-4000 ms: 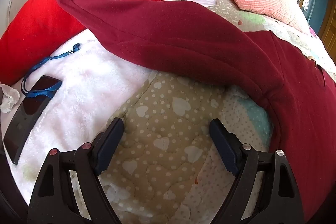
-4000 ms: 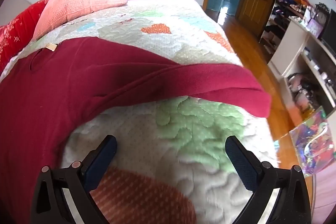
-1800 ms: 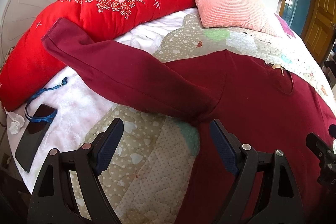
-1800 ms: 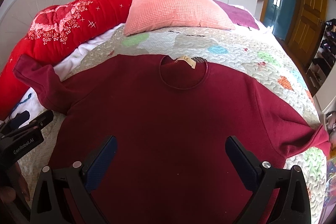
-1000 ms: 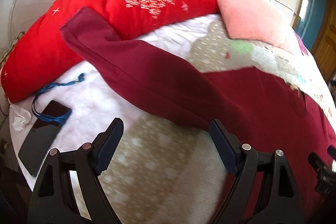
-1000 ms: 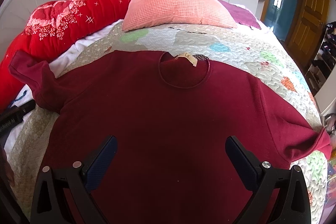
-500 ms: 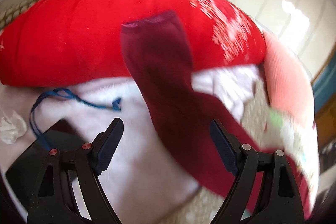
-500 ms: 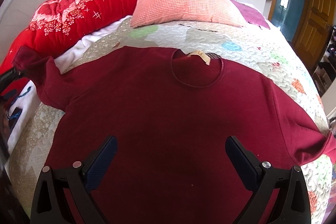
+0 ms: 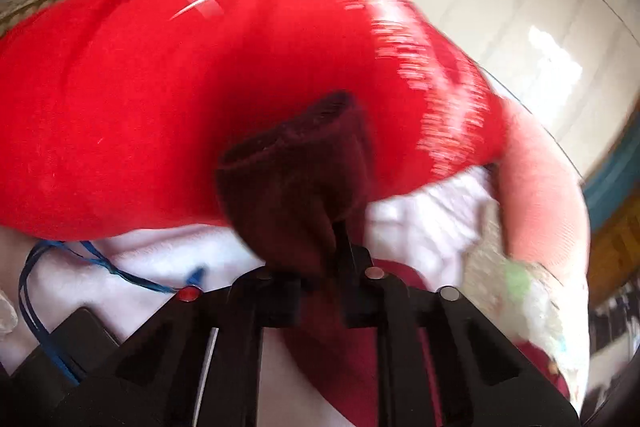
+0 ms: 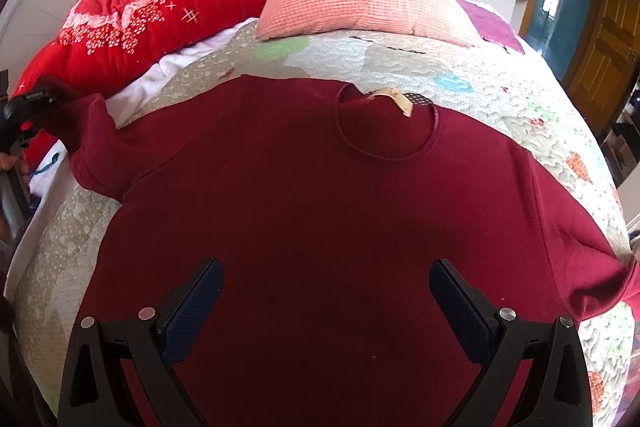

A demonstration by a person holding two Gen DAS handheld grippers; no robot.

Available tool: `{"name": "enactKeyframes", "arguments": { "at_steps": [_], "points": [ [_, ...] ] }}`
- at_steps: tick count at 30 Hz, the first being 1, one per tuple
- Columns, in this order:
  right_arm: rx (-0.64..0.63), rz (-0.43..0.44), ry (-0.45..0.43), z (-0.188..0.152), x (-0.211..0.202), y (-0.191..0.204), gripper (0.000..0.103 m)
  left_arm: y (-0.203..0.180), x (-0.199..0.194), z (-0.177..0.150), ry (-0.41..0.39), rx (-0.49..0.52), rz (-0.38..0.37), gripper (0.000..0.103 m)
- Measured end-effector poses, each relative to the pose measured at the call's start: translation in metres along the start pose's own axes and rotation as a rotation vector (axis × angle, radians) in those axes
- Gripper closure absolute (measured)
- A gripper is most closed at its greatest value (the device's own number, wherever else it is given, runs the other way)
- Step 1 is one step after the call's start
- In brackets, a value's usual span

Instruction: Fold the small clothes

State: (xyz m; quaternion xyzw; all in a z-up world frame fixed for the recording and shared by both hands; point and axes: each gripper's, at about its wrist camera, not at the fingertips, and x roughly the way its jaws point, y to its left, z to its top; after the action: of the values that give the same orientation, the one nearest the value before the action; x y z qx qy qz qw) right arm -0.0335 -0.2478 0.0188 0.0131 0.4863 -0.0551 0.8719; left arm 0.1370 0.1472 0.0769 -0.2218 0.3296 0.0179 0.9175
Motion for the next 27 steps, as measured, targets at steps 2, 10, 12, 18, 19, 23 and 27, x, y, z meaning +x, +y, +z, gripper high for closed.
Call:
{"name": "enactKeyframes", "arguments": {
  "at_steps": [2, 10, 12, 18, 19, 23, 27],
  "points": [
    [0.016, -0.003, -0.007, 0.0, -0.003, -0.007, 0.0, -0.025, -0.025, -0.003, -0.026, 0.067, -0.062, 0.093],
    [0.097, -0.01, -0.076, -0.001, -0.025, -0.042, 0.0, -0.168, -0.143, -0.027, -0.08, 0.352, -0.408, 0.093],
    [0.124, -0.017, -0.09, -0.001, -0.032, -0.055, 0.0, -0.204, -0.162, -0.044, -0.058, 0.41, -0.495, 0.093],
    [0.204, -0.075, -0.116, -0.008, -0.05, -0.106, 0.0, -0.307, -0.161, -0.128, 0.089, 0.549, -0.633, 0.093],
    [0.219, -0.088, -0.119, -0.012, -0.053, -0.116, 0.0, -0.318, -0.156, -0.145, 0.128, 0.562, -0.647, 0.093],
    [0.289, -0.154, -0.12, -0.026, -0.062, -0.162, 0.0, -0.357, -0.138, -0.216, 0.207, 0.642, -0.655, 0.093],
    [0.369, -0.199, -0.086, -0.041, -0.061, -0.204, 0.0, -0.373, -0.106, -0.266, 0.327, 0.677, -0.629, 0.089]
  ]
}}
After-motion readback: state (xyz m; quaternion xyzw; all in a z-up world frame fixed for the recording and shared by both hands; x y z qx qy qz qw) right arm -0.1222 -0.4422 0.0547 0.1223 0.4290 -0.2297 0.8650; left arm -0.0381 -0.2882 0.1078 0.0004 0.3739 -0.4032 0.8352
